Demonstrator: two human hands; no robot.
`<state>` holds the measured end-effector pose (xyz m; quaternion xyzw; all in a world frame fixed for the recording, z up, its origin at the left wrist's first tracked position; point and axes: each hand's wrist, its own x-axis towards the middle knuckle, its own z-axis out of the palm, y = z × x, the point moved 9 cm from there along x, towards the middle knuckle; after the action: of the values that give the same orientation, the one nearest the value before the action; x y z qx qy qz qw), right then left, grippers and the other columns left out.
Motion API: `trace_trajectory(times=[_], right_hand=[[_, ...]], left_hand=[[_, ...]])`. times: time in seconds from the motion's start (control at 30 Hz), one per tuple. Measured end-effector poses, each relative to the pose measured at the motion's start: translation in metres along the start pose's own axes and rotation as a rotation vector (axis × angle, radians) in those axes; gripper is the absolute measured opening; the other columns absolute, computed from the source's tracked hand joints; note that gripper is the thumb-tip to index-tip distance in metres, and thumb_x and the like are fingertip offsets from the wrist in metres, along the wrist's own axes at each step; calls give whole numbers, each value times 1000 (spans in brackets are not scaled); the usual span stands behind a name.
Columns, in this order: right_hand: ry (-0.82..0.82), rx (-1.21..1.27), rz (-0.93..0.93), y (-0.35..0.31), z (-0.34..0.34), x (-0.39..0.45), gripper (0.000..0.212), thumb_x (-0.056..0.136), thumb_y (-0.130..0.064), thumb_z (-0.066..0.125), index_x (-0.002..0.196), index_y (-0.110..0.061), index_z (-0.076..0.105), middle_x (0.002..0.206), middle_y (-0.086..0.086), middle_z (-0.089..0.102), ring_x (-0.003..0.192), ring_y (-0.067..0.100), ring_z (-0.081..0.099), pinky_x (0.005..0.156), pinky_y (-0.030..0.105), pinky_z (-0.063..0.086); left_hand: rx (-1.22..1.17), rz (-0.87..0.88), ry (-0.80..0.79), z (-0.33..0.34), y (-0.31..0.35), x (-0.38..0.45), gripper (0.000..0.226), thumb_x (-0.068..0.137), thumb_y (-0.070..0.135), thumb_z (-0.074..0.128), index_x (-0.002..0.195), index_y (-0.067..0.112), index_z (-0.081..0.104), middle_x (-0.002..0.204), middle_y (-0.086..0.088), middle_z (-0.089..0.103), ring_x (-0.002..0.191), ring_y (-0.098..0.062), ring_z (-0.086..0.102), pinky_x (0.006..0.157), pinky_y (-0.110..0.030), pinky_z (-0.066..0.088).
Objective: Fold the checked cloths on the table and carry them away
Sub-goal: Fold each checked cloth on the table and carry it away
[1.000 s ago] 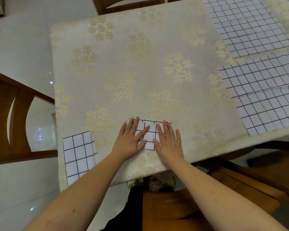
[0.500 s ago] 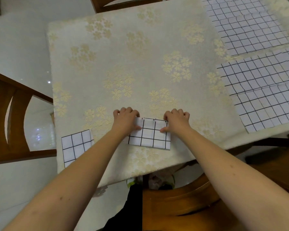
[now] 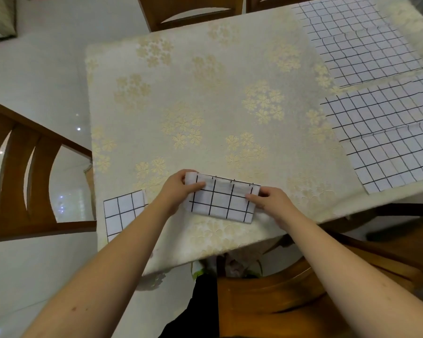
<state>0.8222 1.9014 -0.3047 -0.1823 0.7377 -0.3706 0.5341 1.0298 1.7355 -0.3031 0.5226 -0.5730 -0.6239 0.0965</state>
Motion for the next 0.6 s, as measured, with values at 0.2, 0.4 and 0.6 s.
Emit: trace_trajectory(times=[0.2,0.4,0.6], right_hand=[[87,219,-33,3,10,-32,16,91,-21,65,105,-13,68,99,6,74,93,24,71,86,43,56],[229,285,-65,0,5,-67,28,86,-32,69,107,-15,67,101,6,74,93,27,70,88,48,55],[274,311,-27,10,1,-92,24,91,-23,65,112,-12,65,99,6,73,87,23,70,69,35,56]], left_hand=[[-139,-75,-91,1,1,-26,30,87,29,70,111,11,65,99,0,71,87,-14,67,62,-18,53],[-8,-166,-336,16,-10,-52,42,86,19,72,126,20,57,117,-4,67,108,-22,64,94,-42,52],[-76,-120,-293,22,-7,-67,40,86,12,71,124,14,59,115,-8,69,102,-26,67,79,-40,57]])
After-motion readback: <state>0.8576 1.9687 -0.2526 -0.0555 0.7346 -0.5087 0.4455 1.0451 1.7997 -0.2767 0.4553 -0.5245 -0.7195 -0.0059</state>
